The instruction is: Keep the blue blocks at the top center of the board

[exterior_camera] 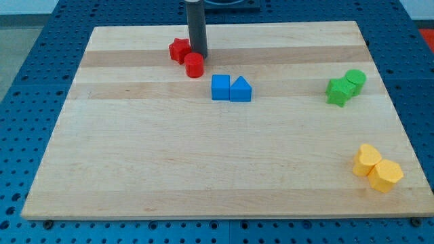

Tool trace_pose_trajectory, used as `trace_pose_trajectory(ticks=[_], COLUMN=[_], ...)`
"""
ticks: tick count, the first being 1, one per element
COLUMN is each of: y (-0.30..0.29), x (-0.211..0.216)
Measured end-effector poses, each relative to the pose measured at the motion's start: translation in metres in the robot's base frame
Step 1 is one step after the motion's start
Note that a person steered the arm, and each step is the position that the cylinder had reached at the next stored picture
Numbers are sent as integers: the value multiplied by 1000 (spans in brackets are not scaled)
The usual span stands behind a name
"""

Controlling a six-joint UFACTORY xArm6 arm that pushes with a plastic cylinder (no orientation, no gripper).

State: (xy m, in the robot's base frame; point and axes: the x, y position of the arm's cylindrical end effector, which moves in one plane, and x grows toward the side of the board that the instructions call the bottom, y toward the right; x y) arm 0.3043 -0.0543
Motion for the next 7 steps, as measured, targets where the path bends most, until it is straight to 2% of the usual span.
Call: trace_pose_trajectory(ticks=[4, 6, 7], y=[9, 35, 35], x=[121, 117, 99])
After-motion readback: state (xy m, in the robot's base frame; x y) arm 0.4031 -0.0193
